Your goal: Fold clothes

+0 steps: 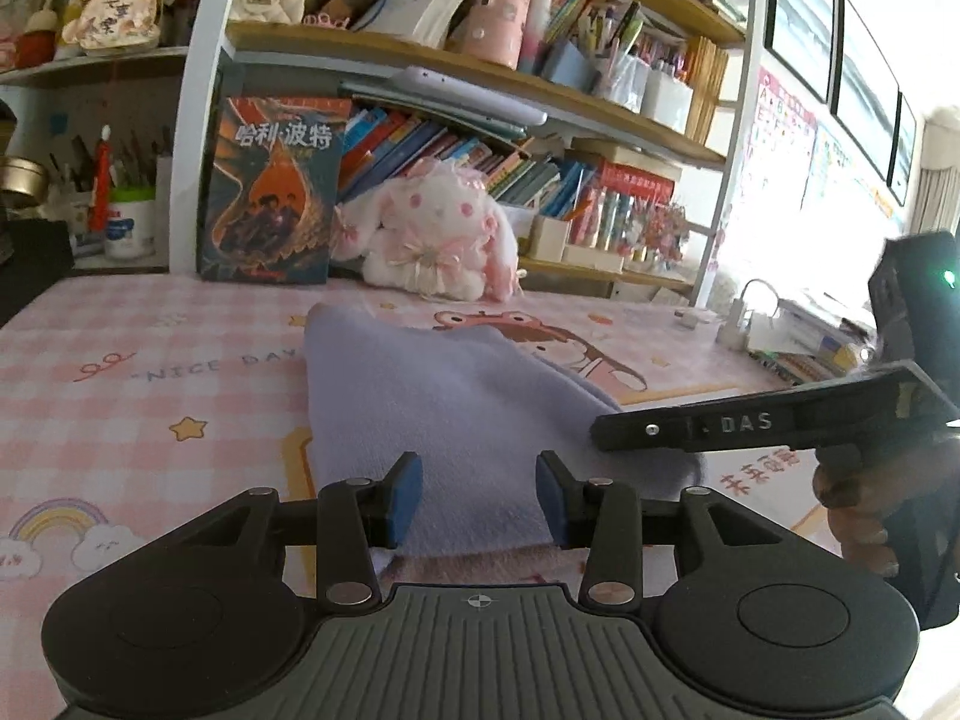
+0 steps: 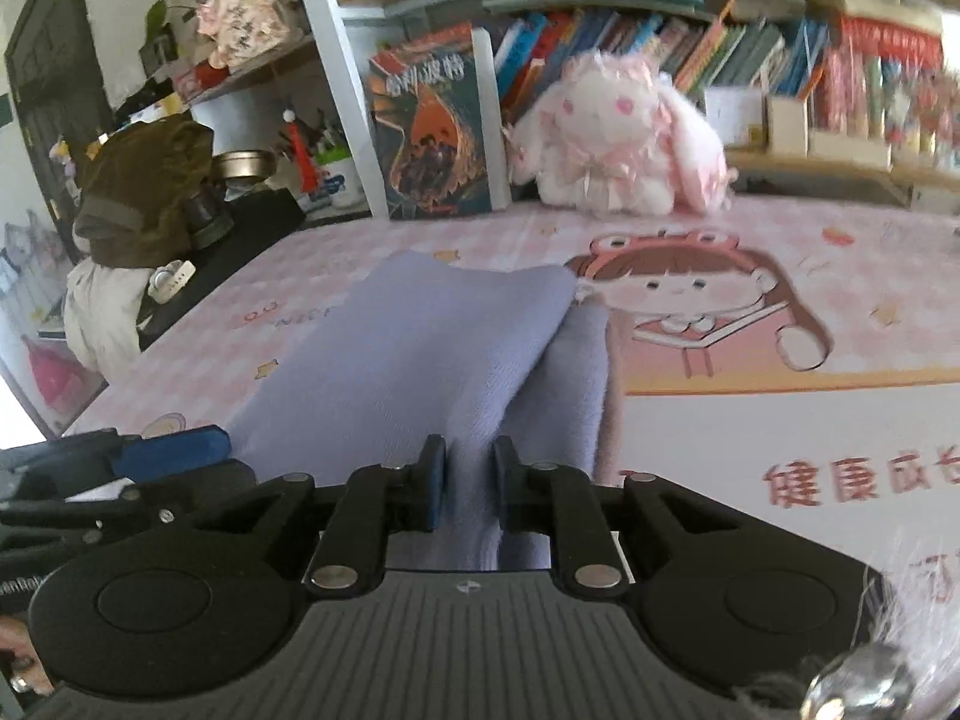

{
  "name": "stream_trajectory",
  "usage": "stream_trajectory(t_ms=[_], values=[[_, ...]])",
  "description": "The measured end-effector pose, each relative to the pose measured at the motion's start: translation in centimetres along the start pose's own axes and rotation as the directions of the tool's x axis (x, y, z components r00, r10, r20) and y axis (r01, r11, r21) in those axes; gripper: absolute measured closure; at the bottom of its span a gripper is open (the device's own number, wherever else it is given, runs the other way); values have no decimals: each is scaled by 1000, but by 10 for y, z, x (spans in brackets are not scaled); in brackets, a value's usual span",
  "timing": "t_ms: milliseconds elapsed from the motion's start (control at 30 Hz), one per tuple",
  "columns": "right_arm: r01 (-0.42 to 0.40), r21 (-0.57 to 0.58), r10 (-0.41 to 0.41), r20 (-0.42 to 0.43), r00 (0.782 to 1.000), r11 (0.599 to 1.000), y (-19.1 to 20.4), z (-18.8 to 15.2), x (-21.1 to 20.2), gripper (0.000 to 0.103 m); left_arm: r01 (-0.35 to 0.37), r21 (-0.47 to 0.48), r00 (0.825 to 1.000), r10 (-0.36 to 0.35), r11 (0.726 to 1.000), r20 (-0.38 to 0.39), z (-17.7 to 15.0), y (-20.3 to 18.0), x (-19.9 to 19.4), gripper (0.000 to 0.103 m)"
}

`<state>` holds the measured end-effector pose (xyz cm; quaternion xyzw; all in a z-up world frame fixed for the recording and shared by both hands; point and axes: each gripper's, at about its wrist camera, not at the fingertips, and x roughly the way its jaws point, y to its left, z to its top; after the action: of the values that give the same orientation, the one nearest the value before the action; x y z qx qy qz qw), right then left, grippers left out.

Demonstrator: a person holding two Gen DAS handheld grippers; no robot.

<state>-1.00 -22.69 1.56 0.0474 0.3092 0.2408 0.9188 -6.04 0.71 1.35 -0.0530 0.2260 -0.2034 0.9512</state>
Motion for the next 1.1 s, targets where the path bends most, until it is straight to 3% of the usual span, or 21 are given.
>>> stream_trajectory(t_ms=[167,400,467,567,633,767,900,1100], values=[[-2,4,2,33,999,1000,-1,-13,-30,82,-13,-16,1000,13,1000,-2,-4,-3,-15,57],[-3,25,3,26,1000,1000,-1,-32,-50,68,-55,32,997,56,998,-50,-17,-11,-27,51],[2,25,-3,15,1000,1000,-1,-37,-51,64,-68,28,996,70,997,-61,-19,-10,-29,37],[2,44,-2,0,1000,999,-4,-44,-51,54,-85,8,995,85,996,-54,-18,-5,-32,31],[-9,79,10,-7,1000,997,-9,-44,-52,41,-84,-19,995,83,996,-47,-14,1,-34,26],[-46,172,49,-17,999,984,-25,-38,-50,26,-33,-145,999,27,989,-38,-1,25,-32,19],[-79,278,98,-54,994,957,-43,-31,-38,24,17,-295,998,-34,955,-53,10,50,-19,18],[-98,419,153,-100,983,903,-62,-25,-11,24,0,-375,995,-39,927,-96,19,71,12,18]])
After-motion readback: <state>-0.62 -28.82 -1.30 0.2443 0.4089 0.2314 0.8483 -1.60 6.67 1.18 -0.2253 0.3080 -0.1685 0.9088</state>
